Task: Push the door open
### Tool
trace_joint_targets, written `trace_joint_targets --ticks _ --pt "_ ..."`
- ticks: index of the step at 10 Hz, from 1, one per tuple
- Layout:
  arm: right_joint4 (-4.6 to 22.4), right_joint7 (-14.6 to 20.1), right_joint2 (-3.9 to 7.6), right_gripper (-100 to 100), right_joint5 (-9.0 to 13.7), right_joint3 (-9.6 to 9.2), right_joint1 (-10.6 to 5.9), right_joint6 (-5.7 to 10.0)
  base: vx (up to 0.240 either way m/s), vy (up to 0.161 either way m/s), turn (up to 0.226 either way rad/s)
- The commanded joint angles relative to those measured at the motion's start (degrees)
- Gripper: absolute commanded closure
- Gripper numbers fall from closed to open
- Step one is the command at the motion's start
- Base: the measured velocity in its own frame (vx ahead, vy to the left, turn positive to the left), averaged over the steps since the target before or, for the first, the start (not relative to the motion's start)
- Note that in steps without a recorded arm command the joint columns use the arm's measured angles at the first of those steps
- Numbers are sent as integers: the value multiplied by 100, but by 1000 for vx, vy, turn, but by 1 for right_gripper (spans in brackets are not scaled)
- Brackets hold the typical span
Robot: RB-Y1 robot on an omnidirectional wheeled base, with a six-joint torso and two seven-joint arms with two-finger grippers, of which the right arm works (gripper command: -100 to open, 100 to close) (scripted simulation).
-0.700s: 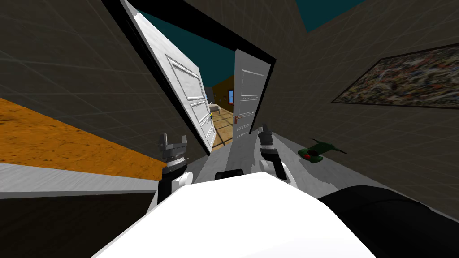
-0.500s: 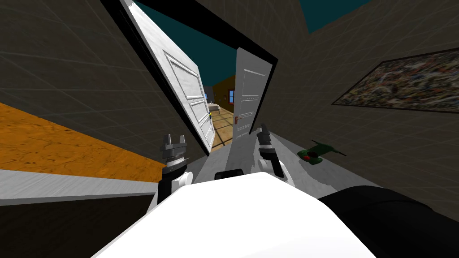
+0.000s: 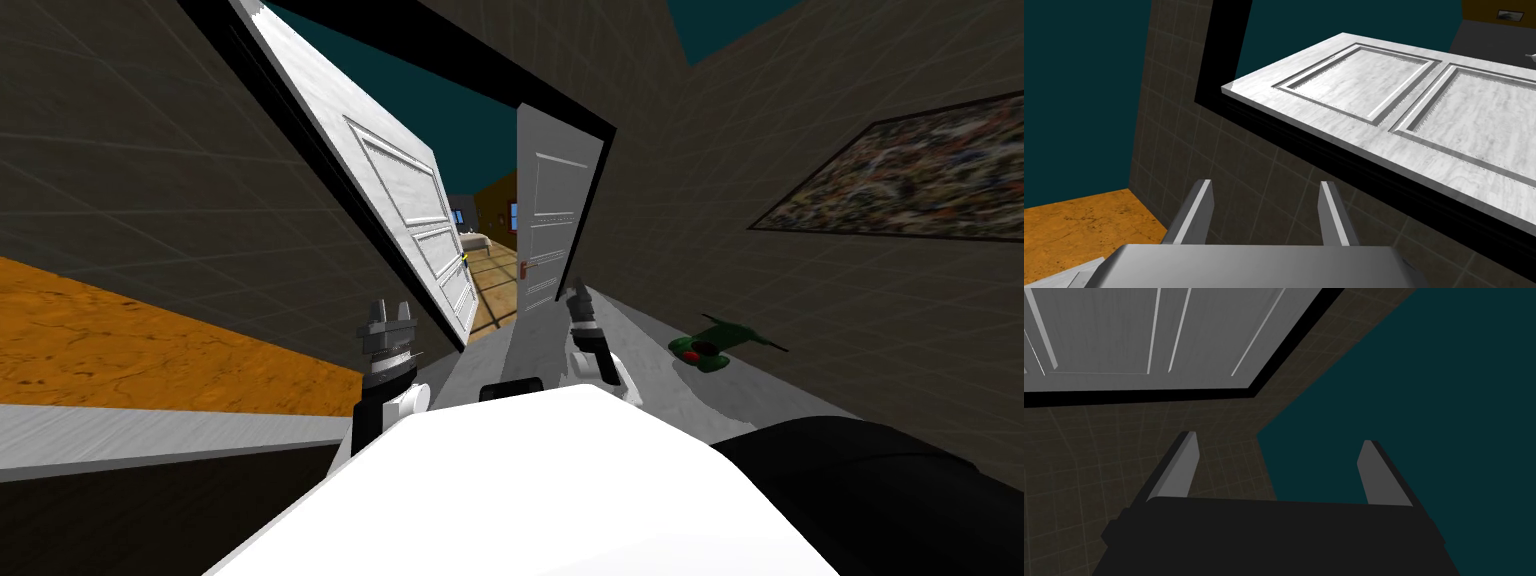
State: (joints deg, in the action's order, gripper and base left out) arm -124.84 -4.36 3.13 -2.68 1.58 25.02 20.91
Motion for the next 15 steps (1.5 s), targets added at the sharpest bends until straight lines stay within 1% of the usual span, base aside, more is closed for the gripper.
trace_joint_targets --ticks 1,5,6,9,10,11,12,14,15 --pt "211 17 -4 -100 -6 -61 -135 -4 86 -82 6" --pt "912 103 28 -100 14 -160 -602 51 106 -92 11" --pt "971 103 28 -100 14 -160 -602 51 55 -61 10" --pt "1541 177 44 -100 32 -245 -1002 97 61 -70 9" --pt "1621 177 44 -100 32 -245 -1002 97 61 -58 9" --pt "1816 203 46 -100 39 -276 -1146 114 61 -67 0" --pt "1856 203 46 -100 39 -276 -1146 114 51 -53 10" --pt "2302 257 50 -100 52 -338 -1436 148 68 -59 9" --pt "2462 285 48 -100 59 -371 -1590 166 90 -99 13"
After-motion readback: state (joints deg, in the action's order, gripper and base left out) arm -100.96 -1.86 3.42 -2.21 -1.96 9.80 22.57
